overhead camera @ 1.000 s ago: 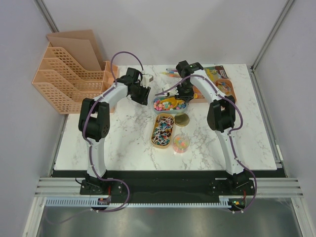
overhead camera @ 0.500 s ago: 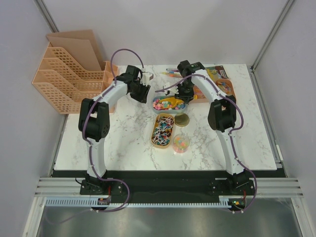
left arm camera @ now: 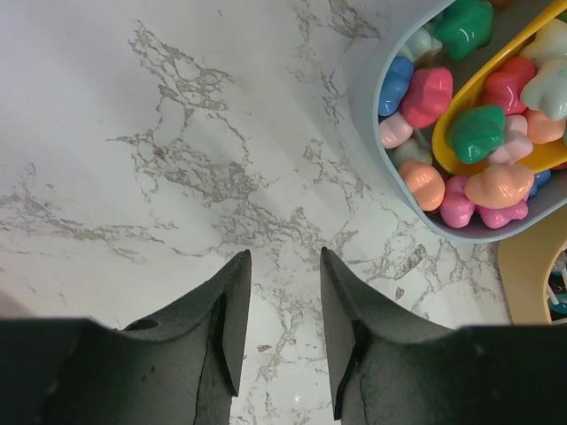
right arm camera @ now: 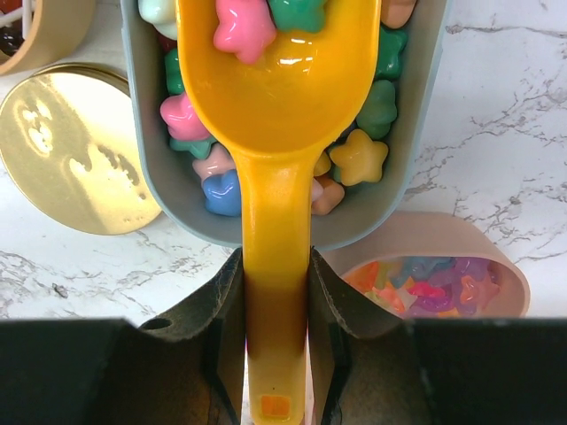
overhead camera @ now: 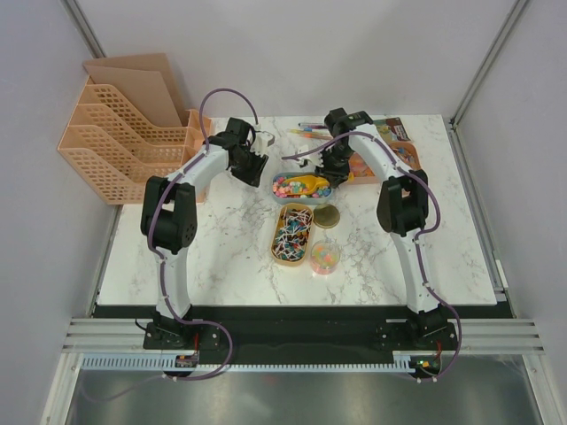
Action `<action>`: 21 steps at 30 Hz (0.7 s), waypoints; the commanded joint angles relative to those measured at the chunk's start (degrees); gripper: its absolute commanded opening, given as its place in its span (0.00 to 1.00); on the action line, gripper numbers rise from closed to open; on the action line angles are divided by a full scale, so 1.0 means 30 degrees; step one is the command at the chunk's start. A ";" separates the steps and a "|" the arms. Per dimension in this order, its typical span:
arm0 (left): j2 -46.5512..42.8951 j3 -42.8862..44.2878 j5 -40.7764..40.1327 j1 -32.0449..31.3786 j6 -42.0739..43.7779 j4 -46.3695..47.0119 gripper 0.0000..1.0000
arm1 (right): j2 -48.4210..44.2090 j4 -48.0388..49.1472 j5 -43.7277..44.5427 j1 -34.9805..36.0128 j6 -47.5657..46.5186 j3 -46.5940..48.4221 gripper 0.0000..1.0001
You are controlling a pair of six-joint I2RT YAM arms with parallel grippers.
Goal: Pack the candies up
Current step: Scoop the fake candies from the storage box.
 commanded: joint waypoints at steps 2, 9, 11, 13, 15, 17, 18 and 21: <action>-0.0627 0.0688 -0.0546 0.0061 0.0903 -0.0077 0.44 | -0.0994 -0.1531 -0.2626 -0.0260 0.0397 -0.0352 0.01; -0.0598 0.1097 -0.0956 0.0061 0.1254 -0.0633 0.44 | -0.1578 0.0080 -0.3593 -0.0641 0.0867 -0.1991 0.00; -0.0597 0.1186 -0.1073 0.0061 0.1342 -0.0751 0.44 | -0.1870 0.0344 -0.3916 -0.0816 0.0896 -0.2431 0.00; -0.0568 0.1215 -0.1249 0.0061 0.1547 -0.0838 0.44 | -0.2047 0.0725 -0.4646 -0.1021 0.0867 -0.2840 0.00; -0.0539 0.1128 -0.1453 0.0061 0.1722 -0.0868 0.44 | -0.2311 0.1250 -0.5058 -0.1110 0.1071 -0.3105 0.00; -0.0538 0.1156 -0.1630 0.0061 0.1811 -0.1013 0.44 | -0.2458 0.1807 -0.5732 -0.1256 0.1537 -0.3661 0.00; -0.0509 0.1128 -0.1747 0.0090 0.1985 -0.1102 0.44 | -0.2690 0.2419 -0.5908 -0.1315 0.1744 -0.3866 0.01; -0.0480 0.1389 -0.2040 0.0090 0.2250 -0.1307 0.44 | -0.3160 0.3828 -0.6319 -0.1519 0.2651 -0.4686 0.00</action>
